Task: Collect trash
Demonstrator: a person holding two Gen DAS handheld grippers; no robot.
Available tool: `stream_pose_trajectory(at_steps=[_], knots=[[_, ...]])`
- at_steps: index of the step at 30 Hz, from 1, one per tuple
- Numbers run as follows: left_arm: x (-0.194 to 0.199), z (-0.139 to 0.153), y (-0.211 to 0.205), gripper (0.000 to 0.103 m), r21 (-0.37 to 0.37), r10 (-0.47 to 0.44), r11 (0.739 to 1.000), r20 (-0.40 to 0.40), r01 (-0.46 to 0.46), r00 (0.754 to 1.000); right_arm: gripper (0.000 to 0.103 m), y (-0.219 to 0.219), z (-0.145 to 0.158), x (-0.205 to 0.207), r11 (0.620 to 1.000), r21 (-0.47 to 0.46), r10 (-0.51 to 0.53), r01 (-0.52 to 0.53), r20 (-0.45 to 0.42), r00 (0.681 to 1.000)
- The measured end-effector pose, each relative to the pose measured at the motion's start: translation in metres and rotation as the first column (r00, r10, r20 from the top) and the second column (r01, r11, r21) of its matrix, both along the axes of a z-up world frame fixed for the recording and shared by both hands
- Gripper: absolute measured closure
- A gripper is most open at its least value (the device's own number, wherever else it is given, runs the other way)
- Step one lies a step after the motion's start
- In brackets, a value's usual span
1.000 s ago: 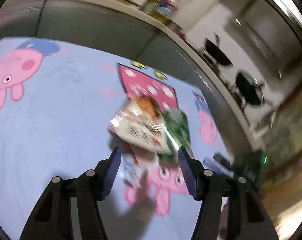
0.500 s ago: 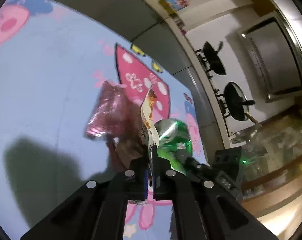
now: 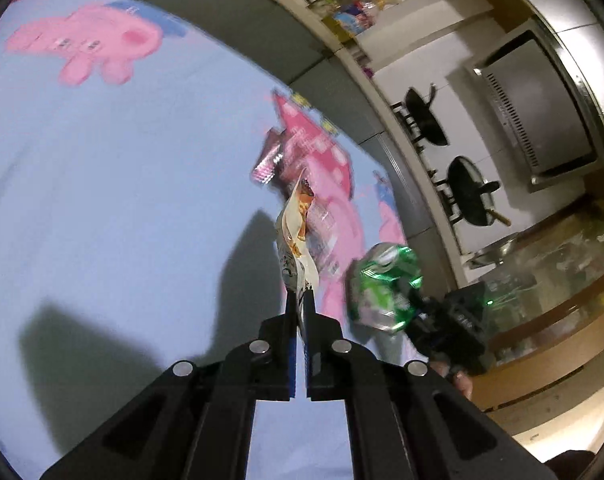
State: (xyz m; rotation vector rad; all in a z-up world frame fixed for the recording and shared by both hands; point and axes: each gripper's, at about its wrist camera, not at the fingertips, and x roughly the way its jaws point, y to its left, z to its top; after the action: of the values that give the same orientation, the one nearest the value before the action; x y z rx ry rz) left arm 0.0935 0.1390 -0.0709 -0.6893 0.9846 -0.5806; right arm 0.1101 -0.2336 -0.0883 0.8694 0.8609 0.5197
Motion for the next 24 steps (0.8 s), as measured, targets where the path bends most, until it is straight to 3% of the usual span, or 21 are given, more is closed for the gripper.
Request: stream_pose_trajectory(at_steps=[4,10,13,14,24], knots=[[-0.021,-0.021,0.002,0.099,0.003,0.006,1.000,-0.058,-0.006,0.998,0.088,-0.002,-0.005,-0.015,1.000,0.019,0.007,-0.007,-0.011,1.000],[-0.028,-0.021,-0.013,0.099,0.049,-0.019,0.999,-0.077,0.023,0.997,0.088,0.003,-0.008,-0.030,0.999,0.024,0.028,-0.028,-0.022,0.999],[-0.028,-0.019,-0.012,0.062,0.060,0.001,0.998,-0.077,0.003,0.997,0.086,0.004,-0.009,-0.036,0.999,0.027,0.036,-0.035,-0.030,0.999],[-0.029,-0.017,-0.011,0.060,0.064,0.012,0.998,-0.068,-0.008,0.998,0.085,0.004,-0.011,-0.038,0.999,0.024,0.035,-0.034,-0.038,0.999],[-0.021,-0.011,-0.008,0.060,0.079,0.049,0.996,-0.051,-0.045,0.998,0.074,0.000,-0.021,-0.051,1.000,0.030,0.004,-0.001,-0.077,0.997]])
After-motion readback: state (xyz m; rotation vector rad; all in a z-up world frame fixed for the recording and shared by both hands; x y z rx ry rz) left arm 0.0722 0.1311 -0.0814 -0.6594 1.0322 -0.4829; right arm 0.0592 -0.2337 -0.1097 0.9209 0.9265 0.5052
